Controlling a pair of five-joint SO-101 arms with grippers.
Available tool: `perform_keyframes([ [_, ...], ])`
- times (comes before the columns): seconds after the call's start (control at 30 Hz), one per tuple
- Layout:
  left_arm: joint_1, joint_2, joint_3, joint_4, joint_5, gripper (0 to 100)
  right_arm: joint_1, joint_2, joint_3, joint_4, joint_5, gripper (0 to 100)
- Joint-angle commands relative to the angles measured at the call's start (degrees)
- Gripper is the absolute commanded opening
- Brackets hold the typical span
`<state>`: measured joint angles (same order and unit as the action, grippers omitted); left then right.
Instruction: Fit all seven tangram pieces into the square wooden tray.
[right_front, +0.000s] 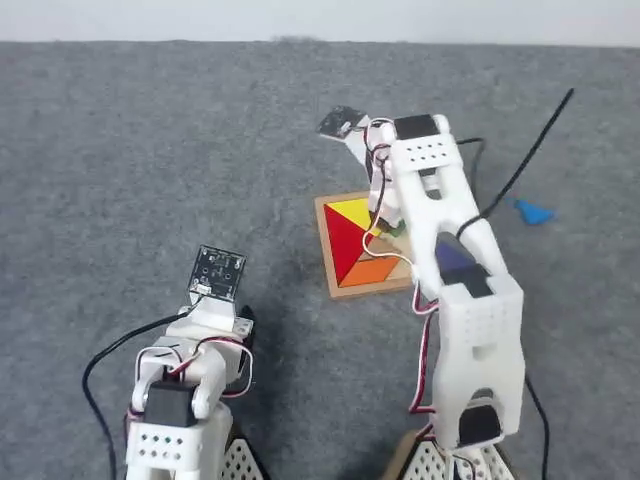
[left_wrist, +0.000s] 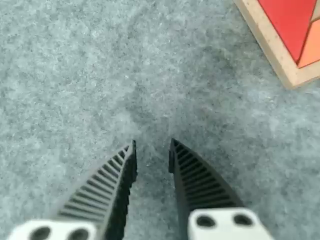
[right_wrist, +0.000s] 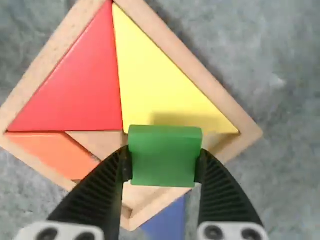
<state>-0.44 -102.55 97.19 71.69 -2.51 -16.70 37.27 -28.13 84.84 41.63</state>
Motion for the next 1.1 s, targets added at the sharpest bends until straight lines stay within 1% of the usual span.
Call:
perform_keyframes([
  [0.0, -0.4, -0.7, -0.7, 0.2, 0.5, 10, -0.6, -0.7, -4.1, 2.4, 4.9, 6.9],
  [0.1, -0.4, -0.7, -0.7, 0.2, 0.5, 10, -0.6, -0.3, -4.1, 3.9, 7.9, 7.3],
  [0.2, -0.4, -0.7, -0.7, 0.2, 0.5, 10, -0.4, -0.2, -4.1, 5.0, 8.4, 8.2],
  [0.37, -0.4, -0.7, -0.7, 0.2, 0.5, 10, -0.7, -0.2, -4.1, 5.9, 8.1, 22.5],
  [0.43, -0.4, -0.7, -0.7, 0.2, 0.5, 10, -0.7, -0.2, -4.2, 5.7, 8.1, 26.6],
  [0.7, -0.4, -0.7, -0.7, 0.2, 0.5, 10, -0.4, -0.8, -4.4, 5.3, 8.2, 27.0],
  [0.77, -0.4, -0.7, -0.7, 0.2, 0.5, 10, 0.4, -0.7, -7.4, 5.6, 7.6, 25.3],
  [0.93, -0.4, -0.7, -0.7, 0.2, 0.5, 10, 3.0, -0.5, -14.8, 2.2, -4.6, 8.4],
  [1.0, -0.4, -0.7, -0.7, 0.2, 0.5, 10, 2.5, -0.8, -15.4, 2.1, -5.6, 3.9],
  [1.07, -0.4, -0.7, -0.7, 0.2, 0.5, 10, 1.1, -1.0, -15.5, 2.1, -6.2, 2.6],
])
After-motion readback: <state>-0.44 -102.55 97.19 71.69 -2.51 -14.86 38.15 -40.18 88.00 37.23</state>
